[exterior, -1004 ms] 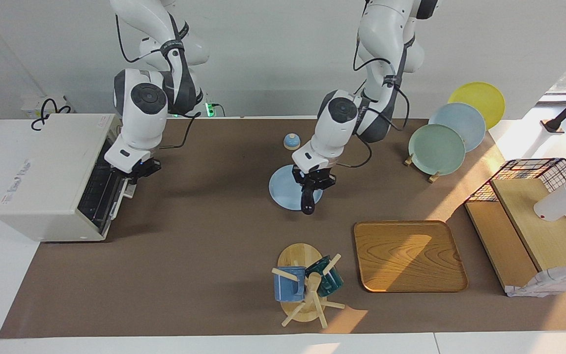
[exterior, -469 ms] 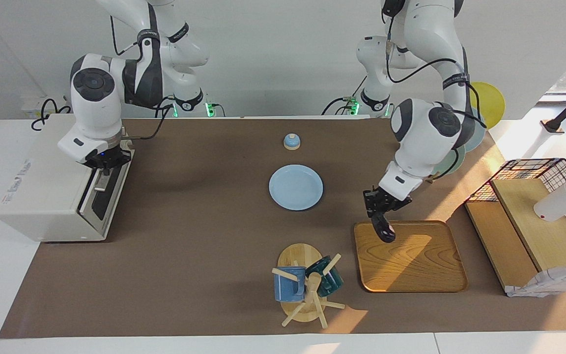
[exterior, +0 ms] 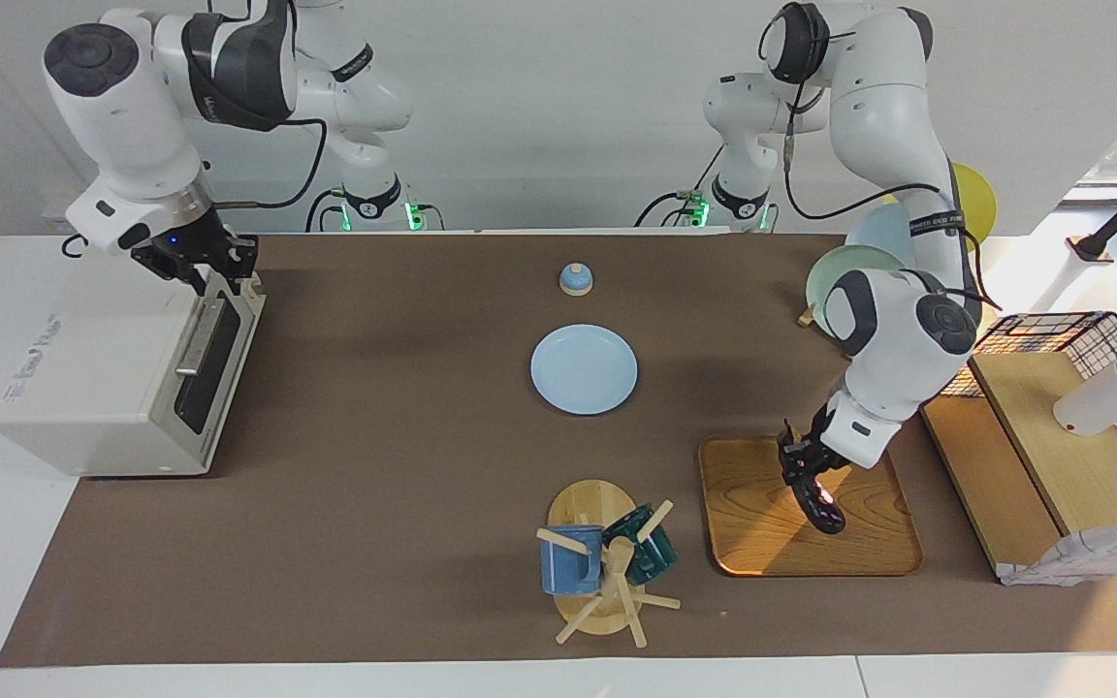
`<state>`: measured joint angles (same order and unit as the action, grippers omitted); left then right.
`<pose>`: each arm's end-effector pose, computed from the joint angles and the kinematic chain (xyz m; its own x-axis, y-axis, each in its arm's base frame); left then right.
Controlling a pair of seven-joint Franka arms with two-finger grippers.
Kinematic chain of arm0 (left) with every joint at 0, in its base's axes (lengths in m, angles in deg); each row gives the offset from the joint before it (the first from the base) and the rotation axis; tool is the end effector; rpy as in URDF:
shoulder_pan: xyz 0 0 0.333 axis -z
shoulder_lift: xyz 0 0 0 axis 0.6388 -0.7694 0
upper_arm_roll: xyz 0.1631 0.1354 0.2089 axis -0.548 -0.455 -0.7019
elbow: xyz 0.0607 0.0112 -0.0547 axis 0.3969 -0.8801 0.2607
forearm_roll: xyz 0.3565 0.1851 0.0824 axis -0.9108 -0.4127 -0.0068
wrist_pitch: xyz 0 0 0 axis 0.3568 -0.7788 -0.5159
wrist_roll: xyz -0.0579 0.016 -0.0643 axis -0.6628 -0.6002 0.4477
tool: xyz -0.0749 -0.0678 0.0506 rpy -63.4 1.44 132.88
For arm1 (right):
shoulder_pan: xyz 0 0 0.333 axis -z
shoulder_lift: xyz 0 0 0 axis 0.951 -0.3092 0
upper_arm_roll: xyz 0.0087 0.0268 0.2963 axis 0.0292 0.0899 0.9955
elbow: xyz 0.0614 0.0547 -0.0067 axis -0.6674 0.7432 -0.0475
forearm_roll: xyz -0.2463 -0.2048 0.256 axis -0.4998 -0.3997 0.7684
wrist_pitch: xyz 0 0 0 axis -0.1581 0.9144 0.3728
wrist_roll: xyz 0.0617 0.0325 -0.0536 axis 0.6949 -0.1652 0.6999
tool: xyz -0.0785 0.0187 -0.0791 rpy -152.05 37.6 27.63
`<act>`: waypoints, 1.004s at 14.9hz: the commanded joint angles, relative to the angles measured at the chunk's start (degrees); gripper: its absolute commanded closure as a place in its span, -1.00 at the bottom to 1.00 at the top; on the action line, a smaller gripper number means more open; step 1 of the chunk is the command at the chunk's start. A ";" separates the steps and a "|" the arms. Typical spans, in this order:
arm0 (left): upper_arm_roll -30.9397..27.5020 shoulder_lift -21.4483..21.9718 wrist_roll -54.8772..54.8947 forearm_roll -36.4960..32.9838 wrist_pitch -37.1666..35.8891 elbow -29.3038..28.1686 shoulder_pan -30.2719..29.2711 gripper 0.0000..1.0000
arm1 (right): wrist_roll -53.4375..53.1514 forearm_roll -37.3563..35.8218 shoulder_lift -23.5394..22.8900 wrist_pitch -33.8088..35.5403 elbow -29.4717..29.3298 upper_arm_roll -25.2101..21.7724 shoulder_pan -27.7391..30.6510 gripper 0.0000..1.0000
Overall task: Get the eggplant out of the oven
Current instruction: 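Lower the eggplant onto the wooden tray and open the left gripper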
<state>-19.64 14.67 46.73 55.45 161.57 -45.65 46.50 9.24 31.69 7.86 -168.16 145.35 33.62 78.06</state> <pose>0.6987 -0.1085 0.2986 0.9930 0.0705 0.0952 0.0542 -0.9850 0.1637 0.5550 -0.0404 0.5362 0.9859 0.1186 -0.1177 0.1333 -0.9830 0.1264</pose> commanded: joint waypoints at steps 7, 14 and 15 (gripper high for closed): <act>0.54 -0.99 2.12 -2.69 2.40 -1.11 -1.26 -0.74 | -0.93 8.99 -1.99 -0.06 -2.07 0.43 -0.01 -1.00; -0.33 6.90 4.23 -2.69 -7.42 0.39 -2.84 -1.00 | -3.21 6.70 -2.79 1.96 -3.83 -1.85 -5.81 -1.00; -0.94 9.27 4.14 -2.69 -9.62 0.48 -2.84 -1.00 | -3.30 7.22 -2.43 2.58 -3.13 -3.60 -7.29 -1.00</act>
<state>-20.01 17.94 50.39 53.69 156.95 -43.95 44.44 6.20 38.87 5.67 -167.34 142.72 32.65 72.37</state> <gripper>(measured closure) 0.000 0.000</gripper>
